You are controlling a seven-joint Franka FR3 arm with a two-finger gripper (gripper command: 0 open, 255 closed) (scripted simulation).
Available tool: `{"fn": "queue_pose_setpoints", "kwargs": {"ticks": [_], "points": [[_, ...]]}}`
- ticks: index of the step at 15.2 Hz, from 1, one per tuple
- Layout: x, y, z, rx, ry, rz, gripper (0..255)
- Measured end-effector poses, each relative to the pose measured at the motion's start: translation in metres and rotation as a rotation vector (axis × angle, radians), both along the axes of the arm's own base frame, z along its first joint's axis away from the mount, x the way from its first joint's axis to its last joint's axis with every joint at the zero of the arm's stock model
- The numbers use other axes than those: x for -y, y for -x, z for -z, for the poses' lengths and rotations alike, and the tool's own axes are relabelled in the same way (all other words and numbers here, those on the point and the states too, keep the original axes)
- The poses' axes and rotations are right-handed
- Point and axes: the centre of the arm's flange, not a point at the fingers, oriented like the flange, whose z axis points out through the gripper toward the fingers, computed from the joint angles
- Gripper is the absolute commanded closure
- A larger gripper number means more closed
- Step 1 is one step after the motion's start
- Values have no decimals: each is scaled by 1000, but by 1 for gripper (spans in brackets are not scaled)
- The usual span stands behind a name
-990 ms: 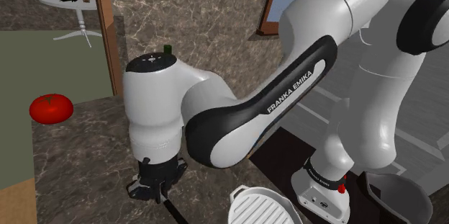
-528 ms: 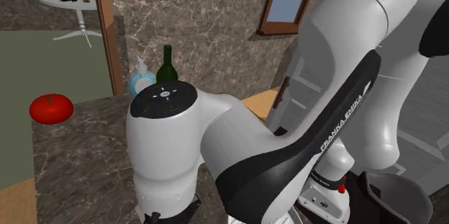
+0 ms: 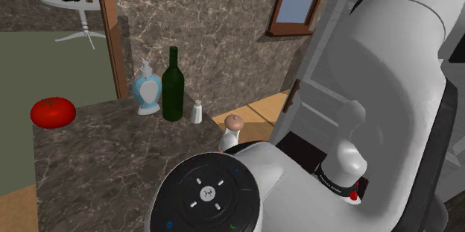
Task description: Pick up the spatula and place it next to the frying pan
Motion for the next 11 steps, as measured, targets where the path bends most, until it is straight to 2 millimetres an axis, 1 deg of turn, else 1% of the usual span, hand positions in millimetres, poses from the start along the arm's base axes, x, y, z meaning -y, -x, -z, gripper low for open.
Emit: {"fn": "queue_pose_setpoints", "kwargs": {"ticks": [1,4,5,6,8,9,10,11], "points": [[-3,13,0,0,0,1,255],[-19,50,-1,0,1,0,255],[-24,63,-4,0,1,1,255],[-28,73,-1,0,0,1,255],[-39,98,-4,0,0,1,255],[-45,111,-2,0,0,0,255],[-47,120,-1,0,0,1,255],[-49,125,0,0,0,1,255]]}}
